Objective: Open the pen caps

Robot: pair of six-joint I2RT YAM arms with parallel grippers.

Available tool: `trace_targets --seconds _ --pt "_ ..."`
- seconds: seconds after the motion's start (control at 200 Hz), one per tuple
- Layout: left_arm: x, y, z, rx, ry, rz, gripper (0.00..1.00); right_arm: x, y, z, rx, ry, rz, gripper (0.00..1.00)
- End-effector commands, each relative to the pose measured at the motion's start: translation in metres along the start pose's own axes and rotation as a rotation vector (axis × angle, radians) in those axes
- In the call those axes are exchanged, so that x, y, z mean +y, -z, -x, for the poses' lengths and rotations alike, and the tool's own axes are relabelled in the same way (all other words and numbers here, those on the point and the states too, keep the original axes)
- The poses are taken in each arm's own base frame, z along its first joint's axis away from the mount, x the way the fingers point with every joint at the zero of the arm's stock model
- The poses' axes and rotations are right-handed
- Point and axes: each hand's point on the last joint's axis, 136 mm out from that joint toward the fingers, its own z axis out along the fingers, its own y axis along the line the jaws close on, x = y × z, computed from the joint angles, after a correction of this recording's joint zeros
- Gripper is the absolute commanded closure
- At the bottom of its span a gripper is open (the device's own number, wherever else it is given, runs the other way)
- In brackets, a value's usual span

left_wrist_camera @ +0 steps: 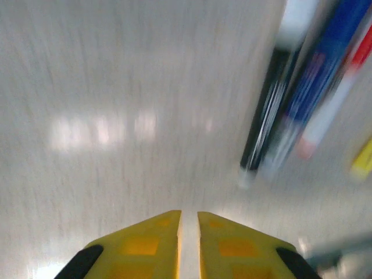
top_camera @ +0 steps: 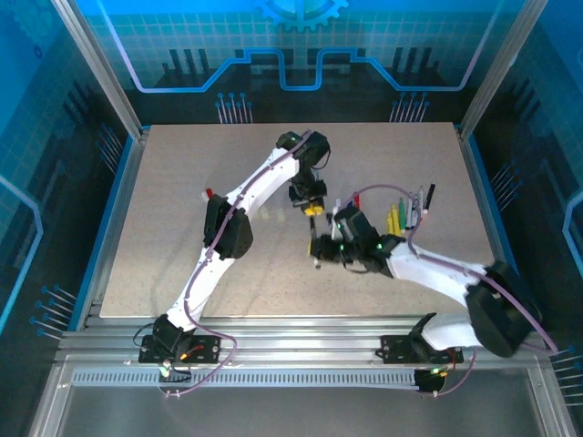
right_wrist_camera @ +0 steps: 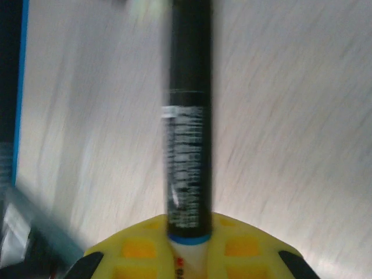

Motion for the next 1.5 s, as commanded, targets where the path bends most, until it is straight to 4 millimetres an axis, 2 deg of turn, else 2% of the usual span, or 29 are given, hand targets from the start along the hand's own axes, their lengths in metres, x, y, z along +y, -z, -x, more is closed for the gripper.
trace_targets --seconds 0.0,0.07,0.235,0.365,0.49,0.605,0.801,0.966,1.091,1.286,1.491 --pt "0.014 0.051 0.137 -0.467 0.068 -0.113 1.00 0.024 0.034 -0.100 0.351 0.032 0.135 1.00" --pt "0.016 0.051 0.133 -0.462 0.065 -0.103 1.00 0.023 0.037 -0.092 0.328 0.018 0.144 1.00" --pt "0.020 0.056 0.125 -0.456 0.046 -0.094 1.00 0.021 0.031 -0.080 0.298 0.022 0.137 1.00" --pt "0.016 0.057 0.107 -0.414 0.018 -0.113 1.00 0.000 0.029 -0.052 0.218 0.001 0.074 1.00" --pt "0.015 0.057 0.079 -0.386 -0.039 -0.084 0.66 -0.020 0.032 -0.016 0.096 -0.009 0.003 1.00" --pt "0.010 0.052 0.053 -0.357 -0.057 -0.108 0.58 -0.025 0.031 0.006 0.044 0.005 -0.014 1.00" --pt "-0.004 0.034 0.019 -0.286 -0.078 -0.144 0.57 -0.031 0.026 0.031 -0.002 0.003 -0.031 1.00" --pt "-0.013 0.025 0.003 -0.266 -0.106 -0.142 0.57 -0.032 0.020 0.046 -0.021 0.013 -0.035 1.00" --pt "-0.016 0.018 -0.004 -0.247 -0.115 -0.138 0.57 -0.029 0.014 0.057 -0.028 0.010 -0.024 1.00" --pt "-0.025 0.018 -0.009 -0.245 -0.131 -0.149 0.58 -0.032 0.000 0.070 -0.036 -0.003 -0.024 1.00" --pt "-0.021 0.010 -0.010 -0.234 -0.121 -0.138 0.60 -0.032 -0.010 0.093 -0.087 -0.015 -0.002 1.00"
